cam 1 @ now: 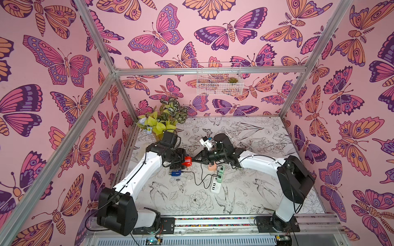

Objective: Charge the electric shaver
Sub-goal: Insert the charging cable into the electric shaver.

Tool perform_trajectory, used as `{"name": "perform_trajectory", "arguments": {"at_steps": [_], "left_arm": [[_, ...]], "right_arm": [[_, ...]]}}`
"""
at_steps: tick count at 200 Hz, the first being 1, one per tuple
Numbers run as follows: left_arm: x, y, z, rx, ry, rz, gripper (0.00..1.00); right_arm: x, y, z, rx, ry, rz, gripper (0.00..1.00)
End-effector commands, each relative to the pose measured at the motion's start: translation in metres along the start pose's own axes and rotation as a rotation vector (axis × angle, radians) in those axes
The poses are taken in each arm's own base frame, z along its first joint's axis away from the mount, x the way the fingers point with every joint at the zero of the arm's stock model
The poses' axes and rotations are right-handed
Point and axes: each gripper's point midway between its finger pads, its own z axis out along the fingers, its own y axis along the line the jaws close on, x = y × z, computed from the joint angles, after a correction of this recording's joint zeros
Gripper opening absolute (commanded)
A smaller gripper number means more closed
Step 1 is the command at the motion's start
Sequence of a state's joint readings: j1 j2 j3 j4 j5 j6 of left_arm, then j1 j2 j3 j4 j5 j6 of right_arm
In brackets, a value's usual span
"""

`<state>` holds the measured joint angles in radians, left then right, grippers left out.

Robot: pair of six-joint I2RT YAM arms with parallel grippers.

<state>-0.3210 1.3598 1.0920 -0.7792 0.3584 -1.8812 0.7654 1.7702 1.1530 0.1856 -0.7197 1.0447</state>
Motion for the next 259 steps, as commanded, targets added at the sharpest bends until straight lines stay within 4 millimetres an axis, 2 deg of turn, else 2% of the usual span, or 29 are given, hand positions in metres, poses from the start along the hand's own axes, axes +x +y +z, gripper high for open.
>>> {"name": "perform_trajectory", "arguments": {"at_steps": [1,67,89,115,144,186,222,243,259], "left_arm": [[0.030,-0.011,-0.006,0.030,0.106,0.052,0.00],[0.061,-0.021,-0.010,0.077,0.203,0.083,0.00],[0.072,-0.020,-0.009,0.085,0.238,0.095,0.00],[0.074,-0.022,-0.008,0.125,0.275,0.082,0.00],[0.079,-0.024,-0.007,0.132,0.303,0.088,0.00],[0.094,-0.038,-0.014,0.165,0.353,0.139,0.00],[0.102,-0.041,-0.019,0.177,0.376,0.166,0.00],[0.103,-0.038,-0.021,0.179,0.378,0.160,0.00],[0.095,-0.037,-0.020,0.189,0.350,0.146,0.00]], "right_arm": [[-0.003,0.000,0.010,-0.016,0.006,-0.007,0.00],[0.000,-0.005,0.022,-0.029,0.022,0.006,0.00],[-0.002,0.002,0.024,-0.074,0.025,0.008,0.00],[0.000,0.008,0.024,-0.118,0.031,-0.002,0.00],[0.002,0.001,0.026,-0.099,0.038,0.006,0.00],[0.012,-0.012,0.035,-0.048,0.099,0.022,0.00],[0.016,-0.019,0.037,-0.018,0.114,0.038,0.00],[0.014,-0.016,0.035,-0.015,0.106,0.032,0.00],[0.012,-0.009,0.031,-0.024,0.092,0.029,0.00]]}}
